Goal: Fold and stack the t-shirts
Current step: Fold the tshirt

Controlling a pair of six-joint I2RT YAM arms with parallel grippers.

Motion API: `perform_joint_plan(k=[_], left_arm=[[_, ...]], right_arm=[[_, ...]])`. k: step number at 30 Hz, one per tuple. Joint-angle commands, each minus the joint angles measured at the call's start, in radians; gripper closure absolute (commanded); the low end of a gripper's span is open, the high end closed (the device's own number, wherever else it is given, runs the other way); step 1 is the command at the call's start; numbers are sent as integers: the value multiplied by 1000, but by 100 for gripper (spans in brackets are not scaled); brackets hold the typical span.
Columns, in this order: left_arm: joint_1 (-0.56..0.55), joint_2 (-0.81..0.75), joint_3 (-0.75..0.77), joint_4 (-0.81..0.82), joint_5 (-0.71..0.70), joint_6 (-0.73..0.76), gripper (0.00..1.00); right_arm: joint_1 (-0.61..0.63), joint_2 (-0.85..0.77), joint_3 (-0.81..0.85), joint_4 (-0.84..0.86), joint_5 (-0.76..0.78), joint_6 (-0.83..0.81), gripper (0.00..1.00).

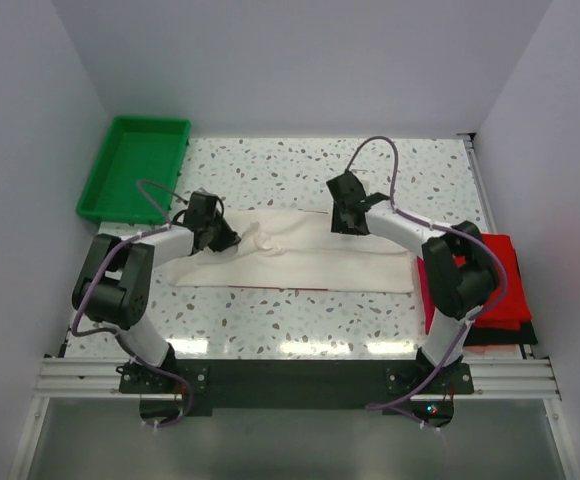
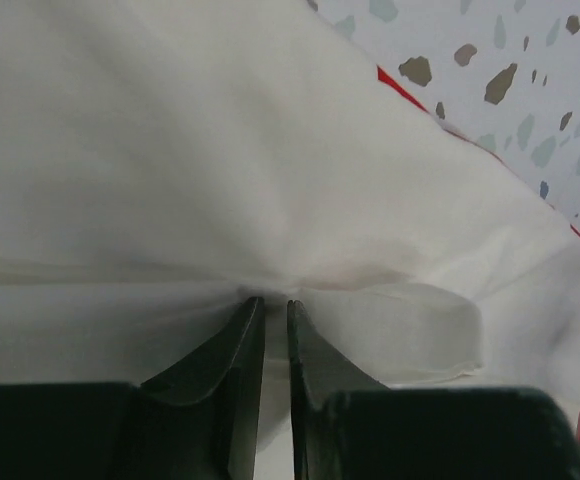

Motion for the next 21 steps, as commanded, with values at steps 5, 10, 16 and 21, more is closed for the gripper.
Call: perform_joint_plan(k=[5, 10, 16, 21], left_arm=[[-3, 125, 71, 68, -39, -46, 82], [-3, 251, 250, -74, -111, -8, 84], [-3, 387, 486, -174, -201, 59, 85], [-3, 533, 712, -226, -178, 116, 90]], right_arm=[[-64, 98, -19, -55, 70, -25, 53], [-65, 120, -78, -35, -29, 16, 53], [-64, 5, -276, 99, -270, 140, 52], [11, -121, -469, 316, -412, 384, 52]])
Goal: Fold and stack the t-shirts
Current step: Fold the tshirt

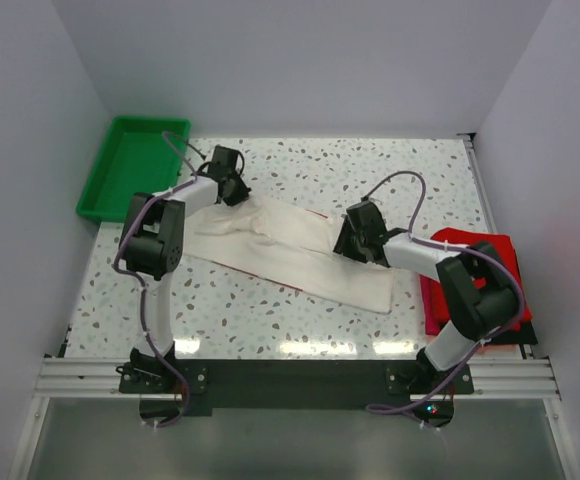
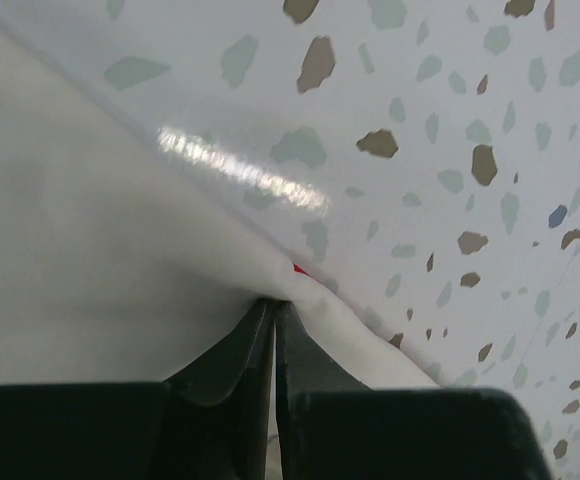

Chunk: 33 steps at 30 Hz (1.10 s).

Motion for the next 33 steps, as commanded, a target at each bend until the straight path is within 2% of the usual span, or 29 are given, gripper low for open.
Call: perform_joint_plan(k=[1, 7, 11, 13, 14, 15, 18, 21, 26, 30, 33], left_arm=[[1, 109, 128, -80, -48, 69, 91], [1, 113, 122, 43, 19, 75, 88], [-10, 172, 189, 86, 172, 109, 85], [-23, 202, 211, 98, 205, 112, 81], [-28, 207, 214, 107, 229, 115, 79], [-33, 210, 203, 138, 246, 117, 74], [-46, 216, 200, 199, 331, 126, 68], [-71, 256, 261, 199, 395, 132, 66], [-132, 346, 338, 198, 464, 123, 64], [-164, 396, 389, 236, 510, 100, 62], [-178, 437, 445, 228, 545, 94, 59]], right_arm=[[96, -2, -129, 50, -187, 236, 52], [238, -45, -159, 188, -160, 469, 52], [310, 11, -87, 238, -160, 503, 52], [317, 28, -18, 156, -160, 455, 52], [317, 21, -1, 109, -109, 434, 52], [313, -1, 6, 75, -76, 416, 52], [299, -114, -30, 14, 20, 359, 48], [298, -208, -43, -89, 127, 287, 46], [287, -309, -100, -150, 169, 207, 45], [282, -309, -86, -219, 223, 138, 45], [281, -292, -103, -209, 188, 118, 45]])
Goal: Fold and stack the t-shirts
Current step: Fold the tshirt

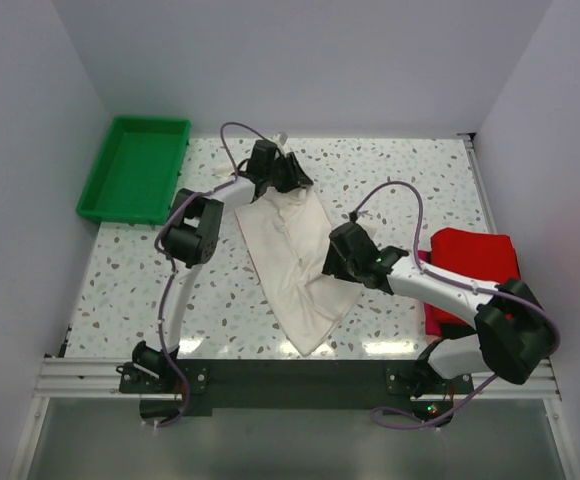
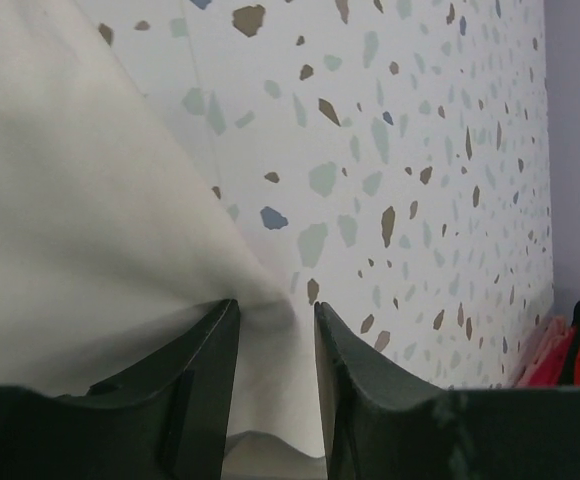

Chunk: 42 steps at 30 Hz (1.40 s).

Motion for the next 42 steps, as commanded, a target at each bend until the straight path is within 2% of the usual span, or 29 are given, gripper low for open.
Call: perform_joint_plan(k=[1, 6, 12, 16, 21, 24, 27, 31, 33, 35, 37, 39, 40, 42], left_arm=[[-41, 88, 56, -44, 113, -20, 58], [-37, 116, 114, -47, 132, -16, 50], [-12, 147, 163, -44, 152, -23, 48], [2, 159, 171, -31, 159, -25, 48], [9, 168, 179, -8, 178, -28, 48], [15, 165, 192, 9, 198, -36, 45], [28, 145, 205, 49, 244, -52, 41], [58, 99, 226, 94, 290, -83, 36], [83, 49, 228, 114, 296, -101, 34], [94, -28, 202, 106, 290, -95, 34], [101, -149, 144, 60, 211, -62, 34], [101, -233, 24, 28, 143, -19, 34], [100, -276, -23, 6, 51, -17, 35], [100, -407, -195, -27, -24, -28, 41]], right_arm=[[-5, 22, -24, -13, 28, -61, 45], [-5, 85, -70, 42, -30, -47, 46], [-4, 53, -142, -48, -45, 30, 47], [1, -68, -262, -106, -100, 102, 47], [19, -330, -416, -127, -218, 206, 48], [21, -469, -453, -120, -298, 232, 48], [24, -600, -412, -226, -291, 223, 48], [23, -703, -313, -326, -190, 151, 45], [23, -691, -248, -332, -133, 81, 44], [23, -613, -198, -324, -118, 21, 43], [23, -495, -124, -320, -91, -64, 44], [23, -424, -66, -303, -87, -137, 44], [23, -386, -52, -276, -81, -157, 43], [23, -291, -12, -222, -72, -205, 43]])
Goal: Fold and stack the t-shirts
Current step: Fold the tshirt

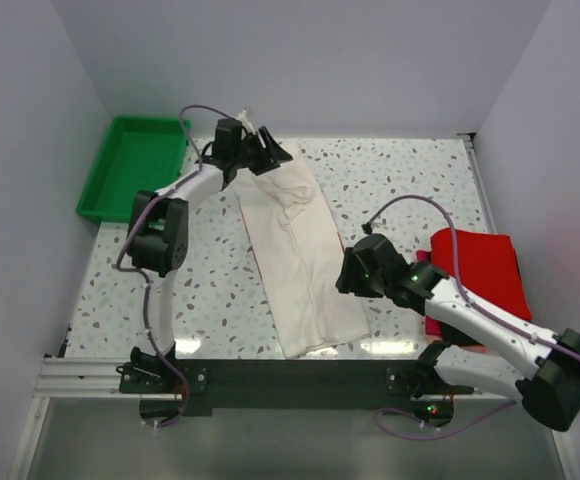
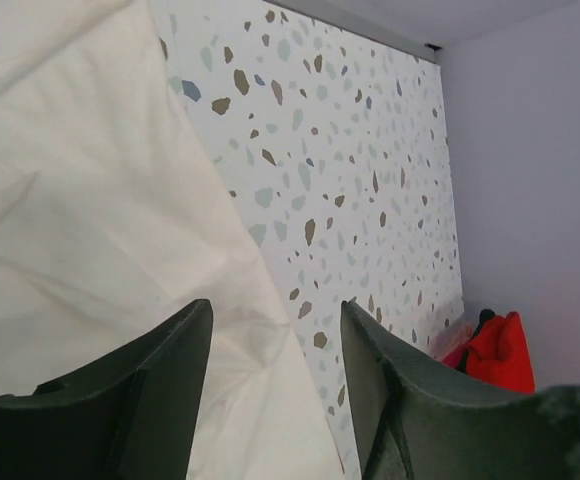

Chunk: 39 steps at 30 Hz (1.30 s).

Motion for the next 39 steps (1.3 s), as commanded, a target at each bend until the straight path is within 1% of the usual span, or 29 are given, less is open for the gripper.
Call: perform_joint_plan(k=[1, 2, 3, 4, 5, 6, 7, 9, 11, 13, 15, 18, 21, 22, 24, 25, 27, 28, 30, 31, 32, 33, 34, 36, 39], left_arm=[[-11, -292, -181, -48, -229, 22, 43], [-15, -325, -288, -49, -266, 19, 49], [-22, -354, -342, -49, -300, 13, 53], [-26, -396, -388, -49, -355, 10, 55], [-29, -411, -463, -49, -374, 10, 56], [-32, -420, -491, -49, -389, 10, 57], [-34, -420, -528, -36, -395, 13, 57], [-34, -399, -522, -45, -397, 37, 58], [-34, -345, -481, -49, -406, 59, 58], [-34, -279, -423, -118, -414, 76, 60], [-34, -236, -389, -157, -443, 79, 60], [-32, -144, -337, -219, -484, 85, 64], [-22, -72, -248, -265, -518, 106, 65], [-16, -23, -185, -308, -530, 111, 66], [4, 41, -127, -341, -538, 132, 66], [12, 63, -59, -355, -532, 140, 66], [27, 135, 22, -402, -524, 163, 66], [33, 160, 112, -420, -523, 171, 65], [49, 218, 189, -447, -503, 188, 63], [53, 236, 255, -453, -491, 192, 60], [63, 250, 285, -460, -463, 191, 60], [64, 266, 303, -447, -431, 191, 59], [67, 269, 328, -438, -421, 197, 56], [73, 269, 348, -415, -403, 197, 53], [81, 232, 359, -385, -307, 192, 48]], right_arm=[[2, 116, 76, 70, 67, -147, 43], [2, 181, 92, 85, 75, -158, 43], [0, 215, 129, 116, 76, -178, 43], [-1, 249, 148, 131, 95, -187, 43], [0, 287, 168, 142, 105, -201, 43], [-1, 355, 204, 156, 108, -210, 43], [-3, 389, 221, 165, 107, -219, 43], [-1, 461, 250, 180, 104, -235, 43], [-1, 492, 258, 191, 98, -241, 43], [-1, 524, 255, 209, 95, -244, 43], [0, 539, 252, 219, 102, -246, 43], [-1, 568, 255, 226, 110, -246, 43], [0, 602, 260, 228, 98, -238, 43], [-1, 605, 258, 226, 98, -230, 43], [0, 611, 248, 231, 102, -213, 43], [0, 611, 246, 237, 80, -209, 43], [0, 624, 257, 249, 61, -215, 43], [-1, 633, 267, 246, 49, -218, 43], [-1, 657, 301, 243, 44, -232, 43], [-6, 668, 313, 245, 38, -233, 43], [-7, 679, 341, 239, 27, -239, 43], [-12, 700, 353, 231, 18, -241, 43], [-21, 706, 362, 233, 9, -241, 43], [-29, 720, 381, 233, -8, -242, 43], [-32, 713, 380, 228, -20, -242, 43]])
